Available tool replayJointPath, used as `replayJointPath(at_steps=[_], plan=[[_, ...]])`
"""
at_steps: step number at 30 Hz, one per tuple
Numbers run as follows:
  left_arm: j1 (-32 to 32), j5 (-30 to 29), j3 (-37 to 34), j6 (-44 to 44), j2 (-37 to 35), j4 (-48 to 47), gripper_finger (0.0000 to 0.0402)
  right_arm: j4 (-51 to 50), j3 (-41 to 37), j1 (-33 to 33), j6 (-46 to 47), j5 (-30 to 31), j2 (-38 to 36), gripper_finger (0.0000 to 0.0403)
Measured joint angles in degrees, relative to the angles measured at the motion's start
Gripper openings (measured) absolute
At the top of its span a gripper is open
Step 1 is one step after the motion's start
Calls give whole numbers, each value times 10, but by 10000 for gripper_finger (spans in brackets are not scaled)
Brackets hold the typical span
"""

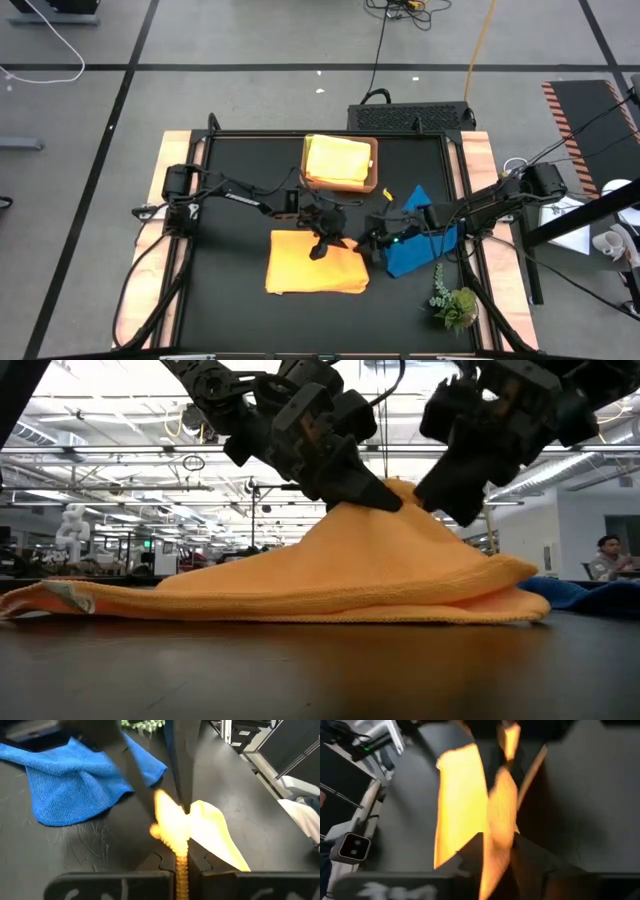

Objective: Fold microfiber towels
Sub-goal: Fold the orange microfiber cloth

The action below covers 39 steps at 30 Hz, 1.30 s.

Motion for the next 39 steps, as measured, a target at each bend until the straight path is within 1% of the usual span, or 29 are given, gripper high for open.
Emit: replayJointPath(at_steps=[4,6,8,11,14,18,23,26,30,36,39], plan=[[0,0,0,18,-12,-9,4,-32,0,4,28,25,7,159],[0,-2,0,27,-23,-21,4,-25,0,7,46,25,18,192],[0,-14,0,41,-38,-33,3,-14,0,11,63,12,36,220],[0,-42,0,64,-63,-63,3,40,0,22,78,-20,71,246],[0,-64,0,77,-86,-91,3,83,0,31,94,-38,96,251],[0,-83,0,83,-110,-127,3,82,0,40,99,-30,102,230],[-8,-118,-1,89,-127,-155,2,82,0,49,108,-16,93,173],[-12,-127,-1,90,-133,-169,2,80,0,56,111,-2,94,137],[-13,-135,0,92,-136,-173,3,75,0,63,120,-1,94,96],[-12,-142,0,89,-136,-174,2,71,0,81,129,1,94,57],[-13,-153,0,85,-140,-178,2,71,0,93,129,24,92,42]])
